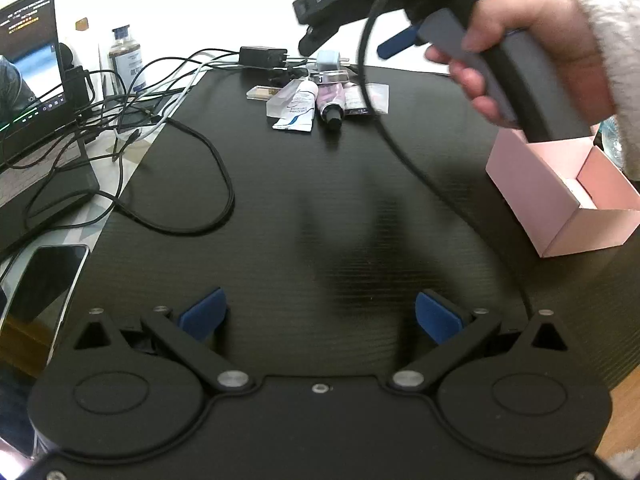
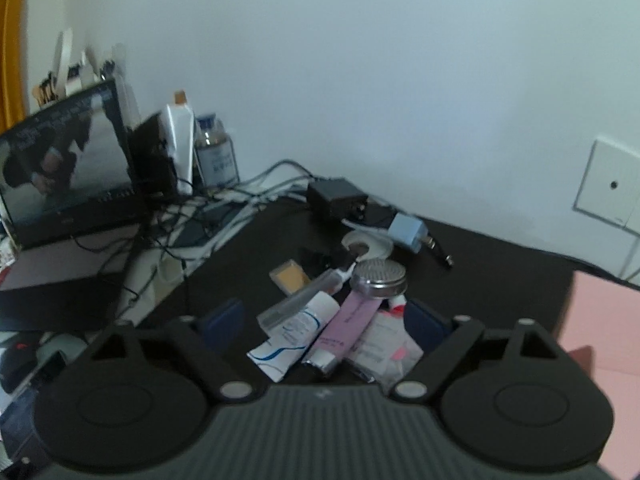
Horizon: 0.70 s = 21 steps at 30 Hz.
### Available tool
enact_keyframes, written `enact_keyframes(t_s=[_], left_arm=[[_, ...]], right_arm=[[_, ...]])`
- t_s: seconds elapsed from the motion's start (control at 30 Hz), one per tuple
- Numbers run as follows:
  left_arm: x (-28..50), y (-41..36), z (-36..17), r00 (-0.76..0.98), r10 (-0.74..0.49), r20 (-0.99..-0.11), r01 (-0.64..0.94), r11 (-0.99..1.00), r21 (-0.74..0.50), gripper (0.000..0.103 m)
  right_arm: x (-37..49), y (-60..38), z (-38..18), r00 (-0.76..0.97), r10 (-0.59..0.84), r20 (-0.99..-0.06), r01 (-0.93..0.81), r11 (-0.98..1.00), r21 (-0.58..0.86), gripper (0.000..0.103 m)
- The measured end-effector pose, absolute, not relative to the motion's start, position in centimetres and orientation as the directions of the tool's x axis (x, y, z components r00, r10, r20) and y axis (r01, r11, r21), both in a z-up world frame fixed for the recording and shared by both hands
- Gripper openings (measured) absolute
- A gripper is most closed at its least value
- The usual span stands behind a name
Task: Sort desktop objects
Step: 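Move the right tool toward the pink tube in the cosmetics pile, then close the right gripper on the pink Ms.Brandy tube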
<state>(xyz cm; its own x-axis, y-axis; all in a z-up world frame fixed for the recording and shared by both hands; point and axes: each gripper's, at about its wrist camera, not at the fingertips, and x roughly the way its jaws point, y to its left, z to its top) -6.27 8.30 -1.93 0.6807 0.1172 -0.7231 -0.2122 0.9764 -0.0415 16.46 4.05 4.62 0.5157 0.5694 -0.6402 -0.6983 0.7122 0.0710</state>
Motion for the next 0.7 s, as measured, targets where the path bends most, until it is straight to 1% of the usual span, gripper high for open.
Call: enact_keyframes(t_s=[0.03,0.07,0.1,0.13,0.17,0.23,0.3,0.33,0.37,0.4,0.7], left_arm=[[-6.3,8.3,-1.9,0.682,0.116,-0.722,-0.212,0.976,-0.043,0.103],[-6.3,8.3,-1.9,0.682,0.115,-0.722,-0.212,0.976,-0.045,0.103],[-6.3,8.4,-1.9,0.682,0.114,-0.722,-0.212,0.976,-0.046,0.103],[-6.3,8.4,-1.9,0.682,0.115,-0.722,-0.212,0.976,-0.045,0.103],[-6.3,8.4,-1.9,0.682,0.116,-0.722,-0.211,0.977,-0.043,0.103],[-6.3,8.3,-1.9,0.682,0.116,-0.722,-0.207,0.977,-0.039,0.103],[-6.3,8.3,-1.9,0.683,0.114,-0.721,-0.204,0.978,-0.039,0.103],[-6.3,8.3,-1.9,0.683,0.114,-0.721,-0.203,0.978,-0.038,0.103],[-6.3,8.3,-2.0,0.684,0.113,-0.721,-0.201,0.979,-0.037,0.103],[-6.3,8.3,-2.0,0.684,0.113,-0.721,-0.2,0.979,-0.036,0.103],[-6.3,8.2,-1.9,0.681,0.114,-0.723,-0.194,0.981,-0.028,0.103]], right_arm=[[16.7,4.3,4.2,0.513,0.565,-0.646,-0.691,0.718,0.08,0.087],[17.0,4.4,3.9,0.51,0.561,-0.652,-0.684,0.724,0.088,0.085],[17.2,4.7,3.5,0.509,0.556,-0.657,-0.678,0.729,0.092,0.076],[17.5,4.9,3.1,0.507,0.547,-0.666,-0.674,0.733,0.089,0.071],[17.7,5.2,2.7,0.505,0.537,-0.675,-0.67,0.737,0.085,0.066],[18.1,5.7,2.0,0.502,0.518,-0.692,-0.663,0.744,0.076,0.061],[18.3,6.1,1.3,0.501,0.503,-0.704,-0.658,0.75,0.068,0.048],[18.5,6.2,1.0,0.5,0.495,-0.71,-0.654,0.754,0.065,0.044],[18.6,6.4,0.7,0.497,0.489,-0.717,-0.649,0.758,0.067,0.036],[18.8,6.5,0.5,0.493,0.483,-0.724,-0.643,0.763,0.071,0.032],[19.4,7.4,-0.4,0.504,0.445,-0.741,-0.633,0.773,0.034,0.031]])
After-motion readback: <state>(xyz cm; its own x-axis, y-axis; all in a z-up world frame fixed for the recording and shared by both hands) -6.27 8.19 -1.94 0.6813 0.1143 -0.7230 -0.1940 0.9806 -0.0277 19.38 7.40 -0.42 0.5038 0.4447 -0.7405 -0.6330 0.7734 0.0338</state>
